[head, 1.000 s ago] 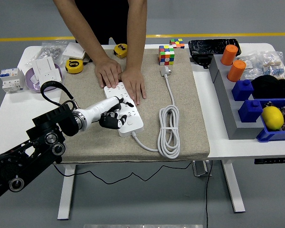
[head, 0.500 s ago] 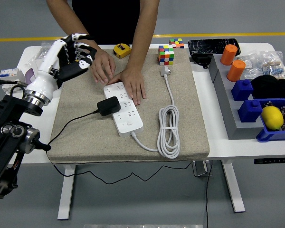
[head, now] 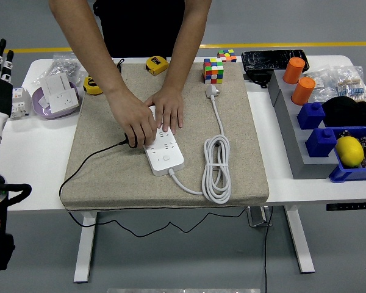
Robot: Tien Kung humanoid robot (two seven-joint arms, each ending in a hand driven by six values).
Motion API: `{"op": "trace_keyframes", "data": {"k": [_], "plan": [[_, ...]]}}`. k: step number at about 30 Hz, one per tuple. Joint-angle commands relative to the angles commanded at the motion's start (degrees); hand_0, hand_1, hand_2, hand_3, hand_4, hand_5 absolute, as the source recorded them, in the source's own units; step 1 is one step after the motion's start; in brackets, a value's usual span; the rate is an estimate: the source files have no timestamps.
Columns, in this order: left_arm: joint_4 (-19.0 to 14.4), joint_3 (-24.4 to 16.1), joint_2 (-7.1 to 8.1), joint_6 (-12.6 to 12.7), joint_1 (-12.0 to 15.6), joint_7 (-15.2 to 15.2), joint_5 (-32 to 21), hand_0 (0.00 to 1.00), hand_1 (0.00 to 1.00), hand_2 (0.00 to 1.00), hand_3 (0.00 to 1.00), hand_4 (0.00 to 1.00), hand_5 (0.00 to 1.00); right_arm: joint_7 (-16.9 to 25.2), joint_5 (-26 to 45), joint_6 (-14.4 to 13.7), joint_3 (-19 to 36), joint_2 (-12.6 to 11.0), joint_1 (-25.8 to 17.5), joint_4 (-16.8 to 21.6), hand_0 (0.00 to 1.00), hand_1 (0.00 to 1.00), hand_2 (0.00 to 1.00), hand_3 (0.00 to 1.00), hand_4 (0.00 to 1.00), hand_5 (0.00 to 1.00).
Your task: Pick up the plug,place it near the board,insert it into the board,press the button
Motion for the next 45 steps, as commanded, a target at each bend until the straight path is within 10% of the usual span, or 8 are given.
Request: {"op": "trace_keyframes", "data": {"k": [9,10,16,17,29,45], "plan": [[-0.88,-4.55,-0.63,-0.61,2.05,0.63,0.35,0.998,0.998,0.998,0.998,0.998,0.771,-0.03,-0.21,0.13,-0.32,0.37,0.3,0.0,0.998,0.835,0.735,0.745,0.998,0.869],[-1.21,-4.72,-0.68,-0.36,2.46,0.92,0.93,0.998,0.998,0.998,0.998,0.998,0.926,-0.07,-0.25,0.16,-0.43,0.39,0.37,0.0,0.998,0.833,0.735,0.745,0.998,0.87],[-5.14,-6.19,-1.42,4.37,7.04,4.71,11.05,0.998,0.998,0.998,0.998,0.998,0.926,-0.38,-1.42,0.74,-0.39,0.88,-0.04,0.0,0.998,0.833,0.735,0.745,0.998,0.87],[-5.34,-6.37,-1.53,5.03,7.24,4.29,11.17,0.947,0.879,0.826,0.998,0.998,0.998,-0.36,-1.46,0.77,-0.38,0.94,-0.17,0.0,0.998,0.835,0.735,0.745,0.998,0.871],[-5.74,-13.14,-1.72,5.28,7.93,0.36,9.46,0.998,0.998,0.998,0.945,0.998,0.998,-0.23,-1.85,0.79,-0.32,0.85,-0.48,0.0,0.998,0.835,0.736,0.746,0.998,0.871],[-5.68,-13.74,-1.72,4.68,7.88,1.5,11.6,0.998,0.998,0.986,0.955,0.998,0.998,0.06,-0.92,0.65,-0.58,0.73,-0.31,0.0,0.998,0.833,0.737,0.746,0.998,0.874]]}}
